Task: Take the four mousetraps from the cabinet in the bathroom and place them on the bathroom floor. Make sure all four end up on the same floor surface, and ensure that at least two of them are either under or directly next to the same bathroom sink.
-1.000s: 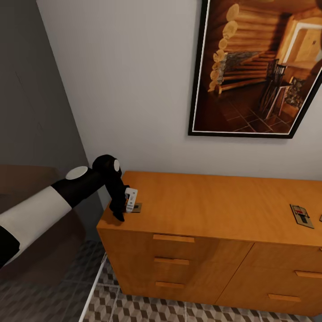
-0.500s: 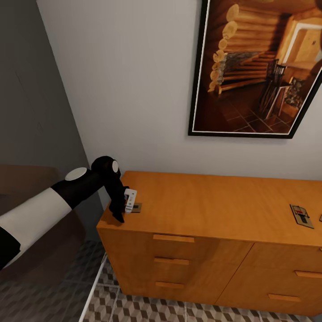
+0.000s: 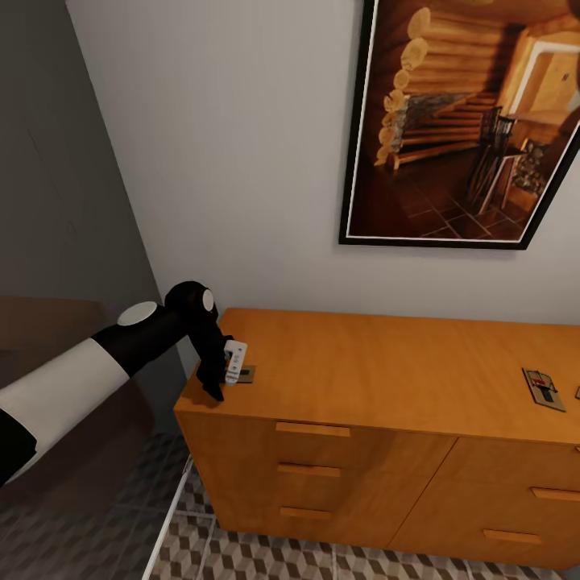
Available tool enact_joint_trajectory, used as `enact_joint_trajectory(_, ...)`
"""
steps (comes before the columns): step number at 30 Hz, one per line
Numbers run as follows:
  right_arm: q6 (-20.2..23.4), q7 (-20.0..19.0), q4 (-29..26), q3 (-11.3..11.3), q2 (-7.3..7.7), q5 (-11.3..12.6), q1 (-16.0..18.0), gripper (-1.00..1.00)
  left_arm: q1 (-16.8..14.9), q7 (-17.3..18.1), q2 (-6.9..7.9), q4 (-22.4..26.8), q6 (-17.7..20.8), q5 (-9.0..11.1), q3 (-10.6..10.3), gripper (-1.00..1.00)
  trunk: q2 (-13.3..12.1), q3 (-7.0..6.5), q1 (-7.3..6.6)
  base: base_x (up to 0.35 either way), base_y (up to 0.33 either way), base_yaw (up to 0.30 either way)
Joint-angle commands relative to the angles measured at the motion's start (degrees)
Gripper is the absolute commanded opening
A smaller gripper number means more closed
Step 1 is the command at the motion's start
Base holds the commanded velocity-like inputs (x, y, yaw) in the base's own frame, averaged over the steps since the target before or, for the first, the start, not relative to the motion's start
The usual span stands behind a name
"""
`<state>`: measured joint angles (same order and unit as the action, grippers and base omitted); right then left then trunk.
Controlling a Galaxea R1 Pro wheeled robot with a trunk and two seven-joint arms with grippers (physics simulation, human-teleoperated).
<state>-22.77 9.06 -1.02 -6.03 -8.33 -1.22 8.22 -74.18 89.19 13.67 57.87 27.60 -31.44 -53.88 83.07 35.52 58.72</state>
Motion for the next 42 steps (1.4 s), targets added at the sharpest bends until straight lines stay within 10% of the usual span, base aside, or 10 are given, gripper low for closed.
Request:
enact_joint_trajectory(1, -0.08, 0.43, 0.07, -0.46, -0.02, -0.10, 0.04, -1.00, 2.08, 0.00, 0.04, -0.83, 0.66, -0.55, -1.05, 1.00, 0.01, 0.07, 0.01, 0.000, 0.000, 0.000)
enact_joint_trajectory(42, -0.08, 0.45, 0.10, -0.47, 0.09, -0.10, 0.04, -1.00, 2.79, -0.07, -0.48, -3.61, 0.01, -0.56, -1.05, 1.00, 0.01, 0.07, 0.01, 0.000, 0.000, 0.000)
